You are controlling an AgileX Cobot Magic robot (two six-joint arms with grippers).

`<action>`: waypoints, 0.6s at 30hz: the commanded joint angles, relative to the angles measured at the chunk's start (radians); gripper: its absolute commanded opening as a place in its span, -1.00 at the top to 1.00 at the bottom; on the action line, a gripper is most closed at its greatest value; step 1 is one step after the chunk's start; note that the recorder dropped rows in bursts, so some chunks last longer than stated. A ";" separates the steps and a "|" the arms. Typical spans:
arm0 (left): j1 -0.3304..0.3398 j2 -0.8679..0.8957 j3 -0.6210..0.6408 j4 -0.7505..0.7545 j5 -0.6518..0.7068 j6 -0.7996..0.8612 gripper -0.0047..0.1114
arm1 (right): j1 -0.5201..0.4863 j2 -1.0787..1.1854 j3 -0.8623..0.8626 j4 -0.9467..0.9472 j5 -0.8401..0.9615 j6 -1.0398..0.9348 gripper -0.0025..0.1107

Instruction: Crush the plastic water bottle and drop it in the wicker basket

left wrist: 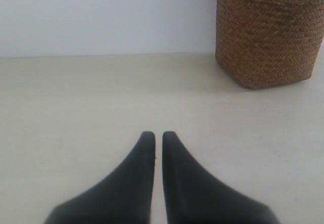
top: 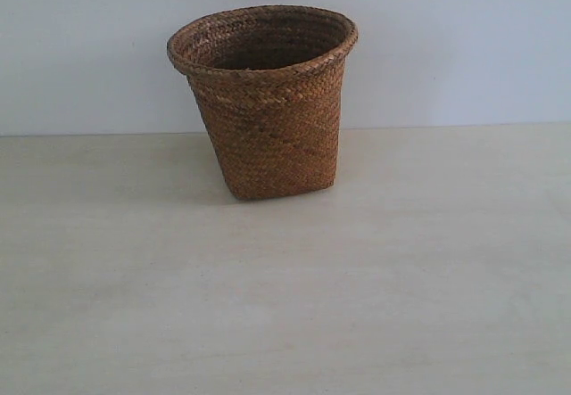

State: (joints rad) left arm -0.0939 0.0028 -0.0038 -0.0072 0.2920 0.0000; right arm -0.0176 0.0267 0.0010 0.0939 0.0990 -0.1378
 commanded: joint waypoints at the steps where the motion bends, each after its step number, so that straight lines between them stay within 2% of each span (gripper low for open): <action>1: 0.003 -0.003 0.004 -0.010 0.003 0.000 0.84 | -0.002 -0.004 -0.001 -0.002 -0.002 -0.001 0.96; 18: 0.003 -0.003 0.004 -0.010 0.003 0.000 0.84 | -0.002 -0.004 -0.001 0.002 -0.004 0.043 0.96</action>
State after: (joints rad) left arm -0.0939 0.0028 -0.0038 -0.0072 0.2920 0.0000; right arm -0.0176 0.0267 0.0010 0.0939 0.0990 -0.1148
